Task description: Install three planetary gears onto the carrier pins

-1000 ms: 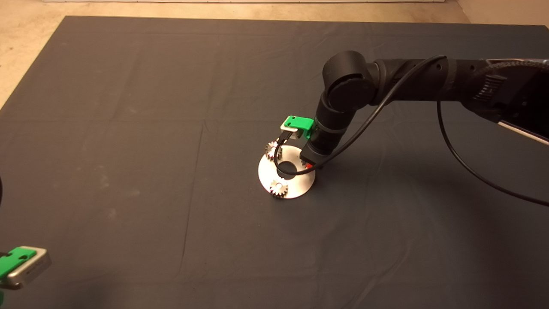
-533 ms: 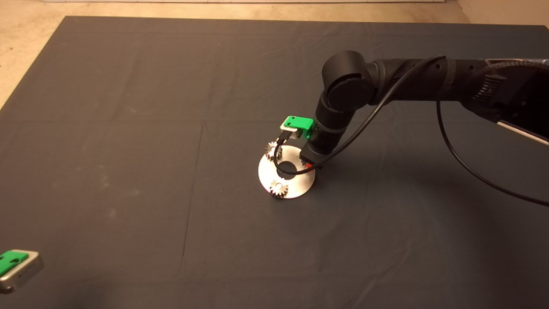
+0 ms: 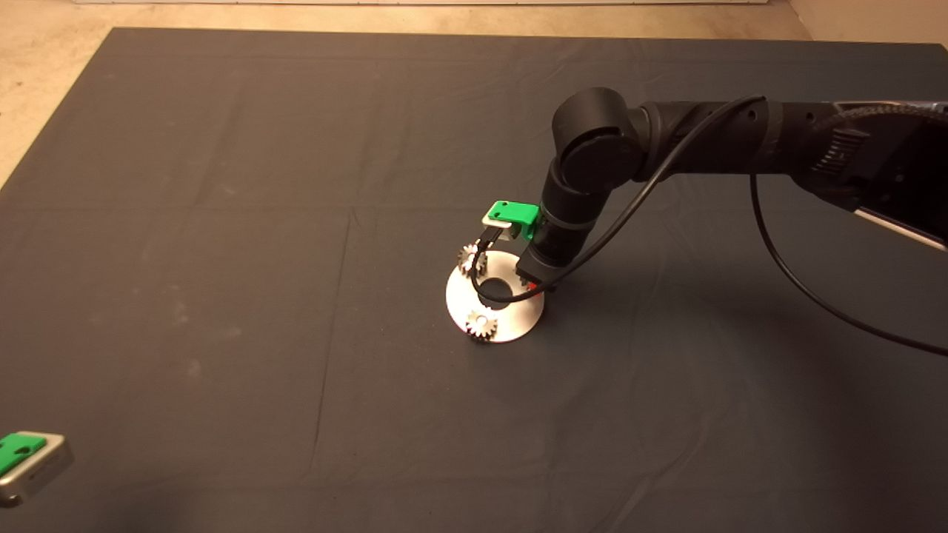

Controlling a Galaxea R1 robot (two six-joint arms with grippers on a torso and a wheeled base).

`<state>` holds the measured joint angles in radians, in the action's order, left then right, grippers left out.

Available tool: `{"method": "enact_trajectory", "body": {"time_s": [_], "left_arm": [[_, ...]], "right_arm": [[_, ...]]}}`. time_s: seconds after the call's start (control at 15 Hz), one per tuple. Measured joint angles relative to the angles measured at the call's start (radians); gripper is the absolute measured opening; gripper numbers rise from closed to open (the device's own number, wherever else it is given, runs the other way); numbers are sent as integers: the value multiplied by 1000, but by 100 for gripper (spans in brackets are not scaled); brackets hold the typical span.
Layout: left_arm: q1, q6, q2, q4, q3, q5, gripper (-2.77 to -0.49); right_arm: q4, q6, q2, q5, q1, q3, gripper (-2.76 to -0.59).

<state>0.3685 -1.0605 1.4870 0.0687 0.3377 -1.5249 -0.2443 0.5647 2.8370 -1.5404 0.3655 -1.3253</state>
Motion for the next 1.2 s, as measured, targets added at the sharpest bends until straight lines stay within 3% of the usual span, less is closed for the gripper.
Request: {"method": "enact_trajectory", "body": {"time_s": [1.2], "left_arm": [[0, 0, 0, 0, 0, 0, -165]], "right_arm": [[1, 1, 3, 0, 1, -13, -237]]}}
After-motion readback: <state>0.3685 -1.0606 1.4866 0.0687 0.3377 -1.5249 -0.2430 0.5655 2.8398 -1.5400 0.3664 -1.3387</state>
